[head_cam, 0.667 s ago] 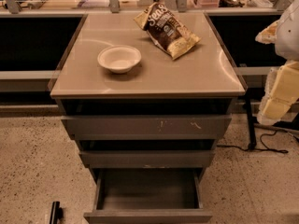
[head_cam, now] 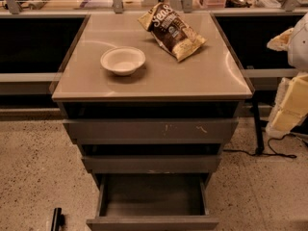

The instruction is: Close bottom drawer

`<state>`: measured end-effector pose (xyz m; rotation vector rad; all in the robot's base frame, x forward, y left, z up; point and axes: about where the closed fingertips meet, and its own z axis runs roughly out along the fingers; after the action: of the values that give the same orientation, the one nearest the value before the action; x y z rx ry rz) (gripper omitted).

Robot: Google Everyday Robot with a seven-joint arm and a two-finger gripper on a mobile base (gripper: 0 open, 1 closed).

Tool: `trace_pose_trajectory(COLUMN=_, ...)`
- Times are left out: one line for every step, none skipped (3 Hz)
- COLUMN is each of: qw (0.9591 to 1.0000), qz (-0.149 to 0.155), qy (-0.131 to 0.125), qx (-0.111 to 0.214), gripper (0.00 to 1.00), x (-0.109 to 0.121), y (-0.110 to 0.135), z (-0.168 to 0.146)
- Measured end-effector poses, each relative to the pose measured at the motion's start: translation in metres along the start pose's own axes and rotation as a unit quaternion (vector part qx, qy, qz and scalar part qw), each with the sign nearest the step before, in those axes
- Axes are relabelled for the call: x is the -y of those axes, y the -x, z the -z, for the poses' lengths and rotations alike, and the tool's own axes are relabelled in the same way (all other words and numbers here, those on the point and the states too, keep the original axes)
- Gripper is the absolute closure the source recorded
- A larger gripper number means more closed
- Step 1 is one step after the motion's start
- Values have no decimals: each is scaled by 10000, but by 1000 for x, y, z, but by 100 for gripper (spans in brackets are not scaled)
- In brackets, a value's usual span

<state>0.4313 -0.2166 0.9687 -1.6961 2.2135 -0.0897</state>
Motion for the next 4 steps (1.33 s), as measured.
trace_pose_trajectory(qw=9989, qz=-33, qy=-103, qx=456, gripper=0, x=-33, y=-5, z=-13)
trace_pose_trajectory(qw=9938, qz=-233, qy=-102, qx=1082, gripper=0, x=-74, y=-19, z=-53)
trace_pose_trajectory(qw=9800, qz=-892, qy=103, qx=1776, gripper=0, x=-112, y=-39, z=-125)
trace_pose_trajectory(qw=9720, qz=-1342, qy=85, qx=1927, gripper=2, x=-127, y=-51, z=-149)
